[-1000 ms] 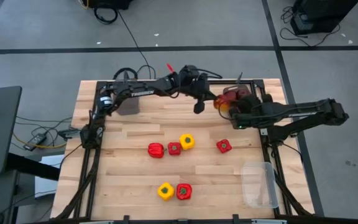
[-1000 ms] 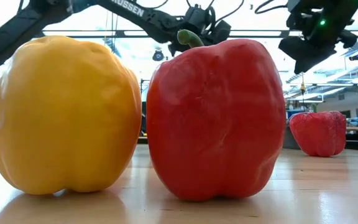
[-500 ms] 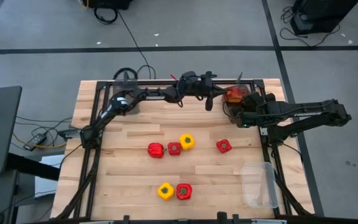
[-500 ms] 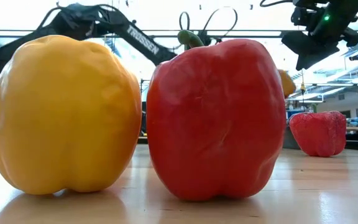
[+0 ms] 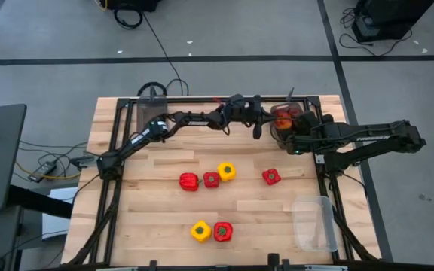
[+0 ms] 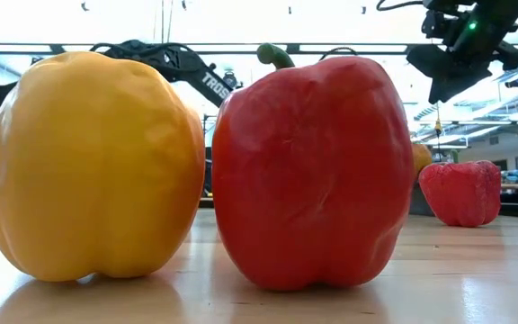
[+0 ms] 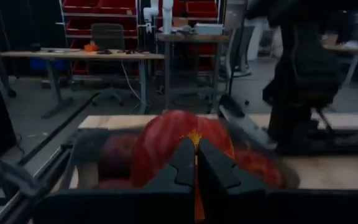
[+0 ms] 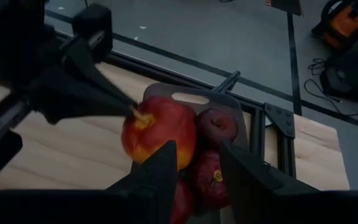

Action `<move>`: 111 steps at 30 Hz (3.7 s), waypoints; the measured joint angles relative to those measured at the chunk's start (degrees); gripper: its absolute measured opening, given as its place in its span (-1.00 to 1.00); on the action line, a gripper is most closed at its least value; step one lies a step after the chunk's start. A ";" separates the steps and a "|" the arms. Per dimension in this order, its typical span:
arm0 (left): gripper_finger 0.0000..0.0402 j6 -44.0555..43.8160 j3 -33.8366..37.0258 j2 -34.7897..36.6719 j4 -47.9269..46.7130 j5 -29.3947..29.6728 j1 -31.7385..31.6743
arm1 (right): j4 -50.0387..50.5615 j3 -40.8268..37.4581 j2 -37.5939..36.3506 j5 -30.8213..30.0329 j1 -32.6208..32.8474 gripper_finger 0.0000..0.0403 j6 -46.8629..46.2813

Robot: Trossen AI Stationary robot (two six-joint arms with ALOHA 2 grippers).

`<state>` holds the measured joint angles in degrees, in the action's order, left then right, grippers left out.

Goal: Sort produce into baskets
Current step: Put the apple into the right dark gray bin, then put the top right red bell pepper into the transparent bin

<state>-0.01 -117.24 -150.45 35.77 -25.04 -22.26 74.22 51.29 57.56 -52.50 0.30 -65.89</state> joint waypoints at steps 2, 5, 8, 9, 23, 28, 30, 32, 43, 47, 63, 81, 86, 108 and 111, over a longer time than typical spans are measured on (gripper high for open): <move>-0.96 -0.48 -1.31 0.09 -2.08 0.37 0.00 | 0.00 0.00 0.00 0.40 0.00 -0.34 -0.04; -0.90 -0.64 -1.61 0.15 -5.43 2.02 0.02 | 0.02 0.00 0.00 1.29 0.00 -0.34 -0.04; -0.79 -1.85 -1.59 0.02 -6.64 3.13 0.02 | 0.02 0.00 0.00 1.56 0.00 -0.34 -0.06; -0.74 -1.92 -1.59 0.02 -6.82 3.35 -0.02 | 0.02 0.00 0.00 1.70 0.00 -0.33 -0.18; -0.09 -10.17 -1.57 6.63 -11.96 -14.87 -3.01 | -2.75 0.00 0.00 2.02 1.87 -0.34 1.42; -0.13 -6.98 -1.57 10.98 -26.74 -20.29 -4.50 | -5.82 0.00 0.02 -2.01 5.01 -0.34 4.39; -0.15 -2.27 -1.57 13.40 -34.64 -19.90 -4.75 | -6.85 0.00 0.08 -2.95 5.81 -0.34 4.88; -0.17 3.50 -1.57 15.81 -42.36 -17.30 -4.79 | -7.38 0.00 0.19 -3.39 6.28 -0.34 5.01; -0.19 13.68 -1.50 25.57 -70.78 -9.02 -1.46 | -11.81 0.00 0.21 -0.58 6.45 -0.34 9.31; -0.19 14.89 -1.48 28.79 -77.83 -7.76 0.34 | -15.08 0.00 0.50 -0.33 6.45 -0.34 12.53; -0.19 11.84 3.38 40.50 -85.71 4.24 13.55 | -26.45 0.00 0.47 11.06 6.45 -0.34 31.84; -0.19 -8.06 53.97 72.80 -54.54 25.98 21.09 | -31.36 -0.72 3.96 20.45 6.45 -0.33 41.91; -0.19 -11.04 63.31 79.14 -48.60 27.78 22.34 | -31.79 -0.72 10.09 25.05 6.49 -0.25 41.86; -0.19 -17.10 90.02 86.20 -24.85 29.73 23.89 | -8.47 8.03 22.02 45.72 11.95 -0.22 24.04; -0.19 -17.25 91.36 86.20 -23.84 29.71 23.89 | -10.64 8.00 22.41 45.75 13.18 -0.22 24.00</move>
<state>-17.26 -25.87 -64.25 11.92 4.67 1.63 63.58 59.29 79.97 -6.75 13.47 -41.89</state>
